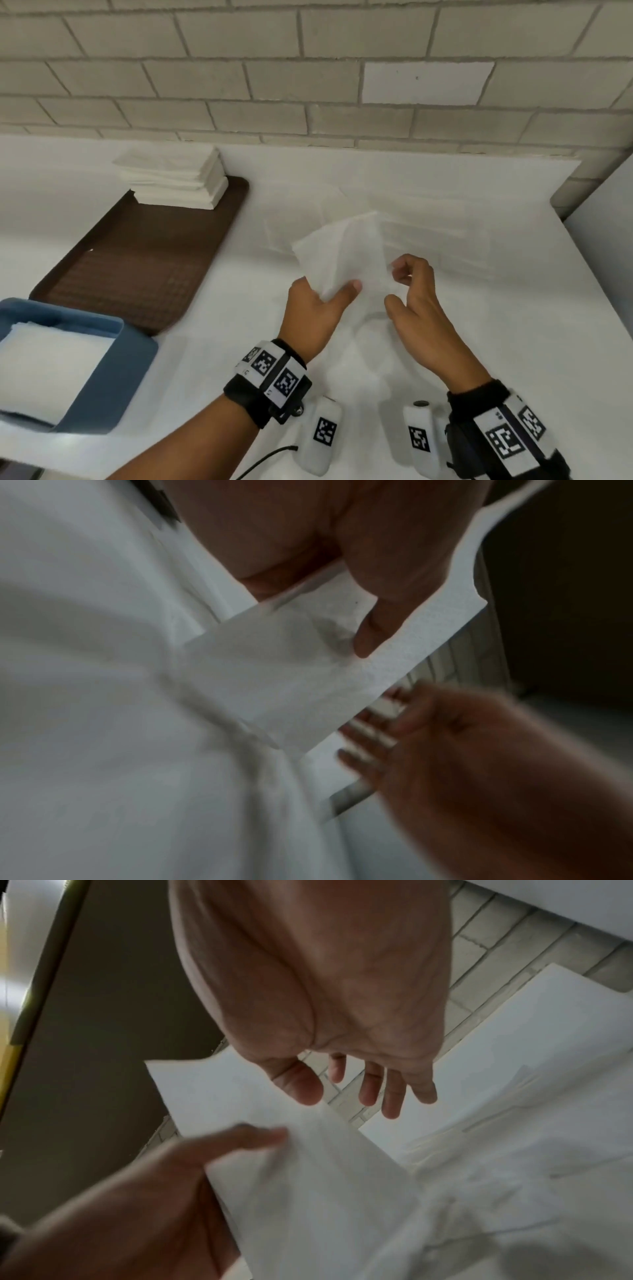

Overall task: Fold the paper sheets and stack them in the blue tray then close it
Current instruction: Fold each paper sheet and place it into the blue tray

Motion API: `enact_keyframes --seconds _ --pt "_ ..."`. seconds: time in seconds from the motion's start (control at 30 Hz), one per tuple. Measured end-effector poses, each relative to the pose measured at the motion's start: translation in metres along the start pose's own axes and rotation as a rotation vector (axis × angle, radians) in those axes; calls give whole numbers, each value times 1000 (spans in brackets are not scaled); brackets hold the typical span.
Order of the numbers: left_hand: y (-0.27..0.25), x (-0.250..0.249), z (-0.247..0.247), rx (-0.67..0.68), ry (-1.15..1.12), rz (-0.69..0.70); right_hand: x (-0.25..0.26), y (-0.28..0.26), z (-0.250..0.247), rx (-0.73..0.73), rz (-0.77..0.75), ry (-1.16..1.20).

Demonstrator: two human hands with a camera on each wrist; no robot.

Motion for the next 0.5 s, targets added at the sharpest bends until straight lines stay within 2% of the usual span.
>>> enact_keyframes --seconds 0.17,0.27,0.4,0.5 --pt "1 -57 -75 -157 -326 15 70 7 60 201 -79 101" --pt "2 -76 -162 -349 -391 55 109 9 114 290 -182 47" --pt "-12 -88 -303 -587 -203 68 147 2 197 440 -339 -87" --pt "-32 -80 -378 -631 192 31 171 -13 253 434 -532 -328"
Point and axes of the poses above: each hand's wrist, its own y-axis towards the middle knuckle, its own z-axis out of the palm, x = y × z, the point moved 1 cm from there along y, towards the middle knuckle, and after that the axes turned 6 degrees about -x, right-handed, at the moved point
